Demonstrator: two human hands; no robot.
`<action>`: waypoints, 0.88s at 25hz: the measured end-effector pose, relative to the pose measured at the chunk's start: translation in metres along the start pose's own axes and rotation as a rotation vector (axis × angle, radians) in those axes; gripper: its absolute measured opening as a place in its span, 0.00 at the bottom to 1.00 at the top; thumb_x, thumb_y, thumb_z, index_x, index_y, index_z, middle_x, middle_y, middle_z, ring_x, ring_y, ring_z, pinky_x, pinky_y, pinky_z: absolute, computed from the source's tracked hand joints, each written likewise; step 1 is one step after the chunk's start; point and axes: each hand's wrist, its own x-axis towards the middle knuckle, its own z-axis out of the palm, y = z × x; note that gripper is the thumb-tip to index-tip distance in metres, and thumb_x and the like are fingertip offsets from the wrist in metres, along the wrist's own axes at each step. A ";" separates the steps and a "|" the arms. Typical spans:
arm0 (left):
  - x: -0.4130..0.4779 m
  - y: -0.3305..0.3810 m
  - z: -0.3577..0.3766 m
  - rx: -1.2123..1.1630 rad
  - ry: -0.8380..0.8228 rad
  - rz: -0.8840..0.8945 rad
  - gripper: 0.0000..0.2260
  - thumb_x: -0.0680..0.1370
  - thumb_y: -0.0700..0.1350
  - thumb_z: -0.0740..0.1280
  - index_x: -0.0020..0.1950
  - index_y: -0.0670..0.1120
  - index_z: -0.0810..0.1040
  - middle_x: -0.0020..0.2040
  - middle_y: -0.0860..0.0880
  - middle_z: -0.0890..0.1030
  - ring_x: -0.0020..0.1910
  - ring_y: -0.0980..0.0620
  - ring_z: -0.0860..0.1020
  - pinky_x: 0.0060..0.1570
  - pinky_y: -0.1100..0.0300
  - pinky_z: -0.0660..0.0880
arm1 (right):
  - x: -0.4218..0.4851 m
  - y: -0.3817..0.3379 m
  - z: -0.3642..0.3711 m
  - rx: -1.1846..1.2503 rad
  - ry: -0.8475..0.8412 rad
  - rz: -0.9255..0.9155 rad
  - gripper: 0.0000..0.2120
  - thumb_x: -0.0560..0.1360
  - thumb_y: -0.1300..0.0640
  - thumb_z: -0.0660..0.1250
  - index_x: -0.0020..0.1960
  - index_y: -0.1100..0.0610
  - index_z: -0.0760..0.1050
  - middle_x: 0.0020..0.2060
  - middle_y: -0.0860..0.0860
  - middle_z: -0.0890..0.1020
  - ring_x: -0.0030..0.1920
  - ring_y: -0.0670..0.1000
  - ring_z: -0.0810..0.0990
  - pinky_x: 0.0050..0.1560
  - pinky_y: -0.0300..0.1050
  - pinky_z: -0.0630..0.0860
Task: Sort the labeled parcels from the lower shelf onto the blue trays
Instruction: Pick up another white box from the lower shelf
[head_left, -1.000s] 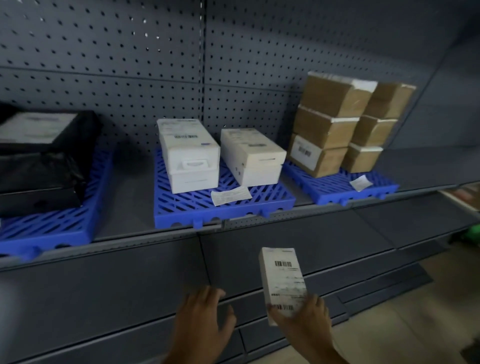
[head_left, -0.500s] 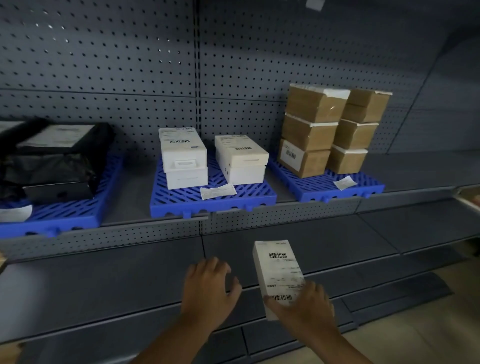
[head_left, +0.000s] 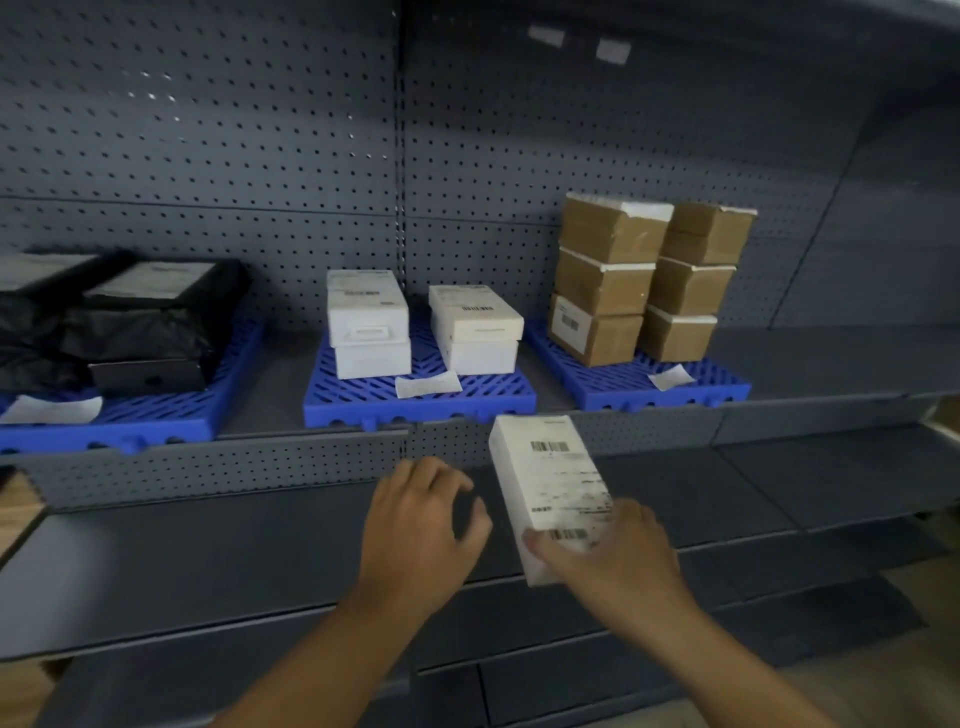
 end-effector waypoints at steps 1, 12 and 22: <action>0.009 0.001 -0.012 -0.022 0.048 -0.006 0.12 0.76 0.54 0.67 0.51 0.48 0.84 0.50 0.52 0.82 0.53 0.49 0.78 0.54 0.51 0.76 | 0.007 -0.013 -0.012 0.079 -0.004 -0.021 0.49 0.51 0.20 0.66 0.59 0.54 0.72 0.55 0.50 0.76 0.58 0.55 0.78 0.59 0.54 0.78; 0.121 -0.068 -0.078 -0.023 0.171 -0.045 0.11 0.77 0.52 0.70 0.56 0.48 0.84 0.56 0.51 0.79 0.59 0.47 0.74 0.57 0.51 0.73 | 0.158 -0.177 -0.074 0.155 0.039 -0.192 0.54 0.51 0.21 0.69 0.66 0.56 0.74 0.59 0.53 0.80 0.56 0.56 0.81 0.52 0.54 0.83; 0.187 -0.102 -0.077 0.001 0.168 -0.032 0.14 0.78 0.53 0.69 0.60 0.48 0.82 0.58 0.50 0.79 0.60 0.45 0.75 0.62 0.48 0.71 | 0.244 -0.202 -0.031 0.169 -0.079 -0.081 0.56 0.50 0.21 0.71 0.69 0.52 0.75 0.59 0.50 0.81 0.54 0.53 0.82 0.50 0.49 0.82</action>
